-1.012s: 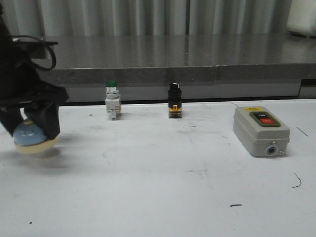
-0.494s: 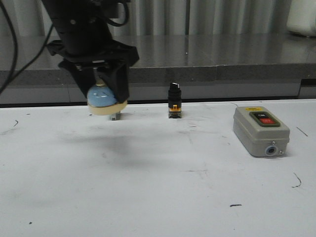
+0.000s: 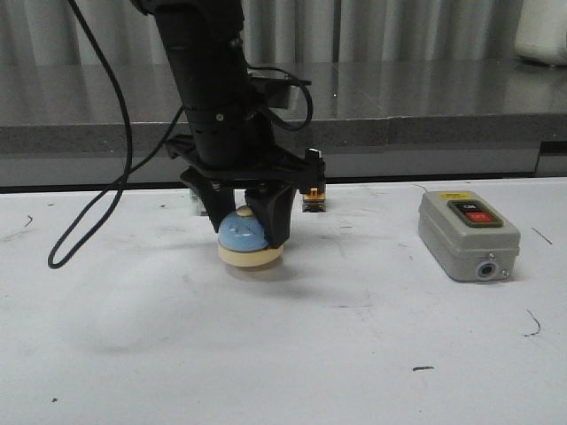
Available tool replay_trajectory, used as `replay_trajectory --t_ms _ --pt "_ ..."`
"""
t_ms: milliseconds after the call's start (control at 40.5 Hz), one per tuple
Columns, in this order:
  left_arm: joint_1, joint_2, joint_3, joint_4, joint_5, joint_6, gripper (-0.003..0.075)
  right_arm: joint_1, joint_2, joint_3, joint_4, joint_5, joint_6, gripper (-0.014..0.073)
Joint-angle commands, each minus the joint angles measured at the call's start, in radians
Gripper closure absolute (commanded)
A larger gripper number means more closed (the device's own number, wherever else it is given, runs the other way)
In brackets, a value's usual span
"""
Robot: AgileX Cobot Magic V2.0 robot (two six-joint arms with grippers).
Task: Place and press bell with both arms
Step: 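Carry the blue bell with the left gripper to the table center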
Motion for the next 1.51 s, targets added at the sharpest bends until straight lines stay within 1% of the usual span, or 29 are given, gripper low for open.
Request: replay_trajectory --t_ms 0,123,197,247,419,469,642,691,888,962,1012,1086,1234,1258,1308,1332,1481 --pt "-0.005 -0.046 -0.034 0.003 -0.015 -0.003 0.0405 0.0 0.015 -0.031 -0.013 -0.076 0.001 0.0661" --pt "-0.005 -0.039 -0.034 0.003 -0.017 -0.003 0.0402 0.0 0.015 -0.031 -0.013 -0.076 0.001 0.0661" --pt "-0.005 -0.039 -0.034 0.003 -0.018 -0.003 0.0382 0.0 0.015 -0.031 -0.013 -0.076 0.001 0.0661" --pt "-0.005 -0.039 -0.034 0.003 -0.018 -0.003 0.0348 0.0 0.015 -0.031 -0.013 -0.076 0.001 0.0661" --pt "-0.007 -0.039 -0.034 0.0 -0.018 -0.003 0.0174 0.0 0.015 -0.031 -0.013 -0.076 0.001 0.0661" --pt "-0.007 -0.039 -0.034 0.0 -0.018 -0.003 0.0153 0.0 0.015 -0.031 -0.013 -0.076 0.001 0.0661" --pt "-0.007 -0.039 -0.041 0.0 -0.013 -0.005 0.0152 0.0 0.015 -0.031 -0.013 -0.076 0.001 0.0661" --pt "-0.007 -0.039 -0.06 0.0 0.009 -0.005 0.0152 0.0 0.015 -0.031 -0.013 -0.076 0.001 0.0661" --pt "-0.001 -0.039 -0.195 0.009 0.167 -0.005 0.0158 0.0 0.015 -0.031 -0.013 -0.076 0.001 0.0661" --pt "0.008 -0.039 -0.239 0.011 0.21 -0.003 0.0195 0.0 0.015 -0.031 -0.013 -0.076 0.001 0.0661" --pt "0.018 -0.041 -0.263 0.011 0.229 -0.003 0.0248 0.0 0.015 -0.031 -0.013 -0.076 0.001 0.0661" --pt "0.032 -0.046 -0.272 0.011 0.244 -0.003 0.0351 0.0 0.015 -0.031 -0.013 -0.076 0.001 0.0661" --pt "0.057 -0.052 -0.272 0.01 0.271 -0.003 0.0608 0.0 0.015 -0.031 -0.013 -0.076 0.001 0.0661" --pt "0.058 -0.052 -0.272 0.01 0.275 -0.003 0.063 0.0 0.015 -0.031 -0.013 -0.076 0.001 0.0661" --pt "0.066 -0.052 -0.272 0.007 0.279 -0.003 0.0709 0.0 0.015 -0.031 -0.013 -0.076 0.001 0.0661" --pt "0.066 -0.052 -0.272 0.005 0.279 -0.003 0.0736 0.0 0.015 -0.031 -0.013 -0.076 0.001 0.0661" --pt "0.067 -0.061 -0.272 0.003 0.277 -0.003 0.074 0.0 0.015 -0.031 -0.013 -0.076 0.001 0.0661"
